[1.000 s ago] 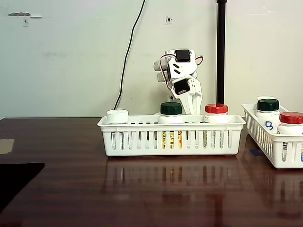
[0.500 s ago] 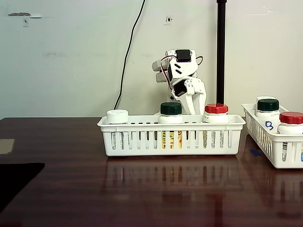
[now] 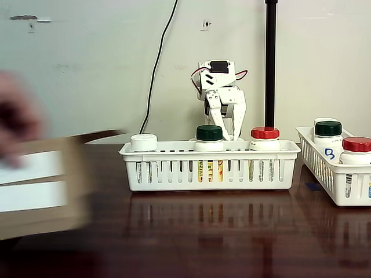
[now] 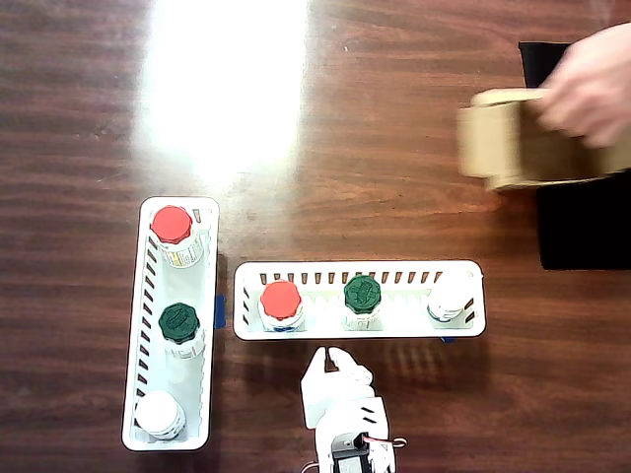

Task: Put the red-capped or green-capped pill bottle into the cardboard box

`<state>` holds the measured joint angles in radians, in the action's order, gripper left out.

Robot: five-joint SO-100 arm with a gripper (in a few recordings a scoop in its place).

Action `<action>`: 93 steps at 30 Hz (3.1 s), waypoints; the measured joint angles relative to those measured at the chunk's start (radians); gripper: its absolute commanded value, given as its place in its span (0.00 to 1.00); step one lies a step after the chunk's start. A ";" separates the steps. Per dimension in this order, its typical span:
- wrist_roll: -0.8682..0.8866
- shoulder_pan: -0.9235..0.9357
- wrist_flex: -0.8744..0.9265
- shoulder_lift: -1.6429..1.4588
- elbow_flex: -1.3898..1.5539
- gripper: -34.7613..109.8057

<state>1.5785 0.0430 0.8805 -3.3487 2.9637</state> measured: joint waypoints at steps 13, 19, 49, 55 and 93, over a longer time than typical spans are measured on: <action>0.040 0.038 -0.067 0.000 0.000 0.23; 0.103 0.069 -0.072 0.000 0.000 0.23; 0.029 -0.290 0.069 0.143 -0.494 0.64; 0.031 -0.410 -0.124 0.318 -0.522 0.83; -0.074 -0.551 -0.844 1.758 -1.089 0.84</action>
<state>1.5048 -0.5077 0.0368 -1.5907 1.8745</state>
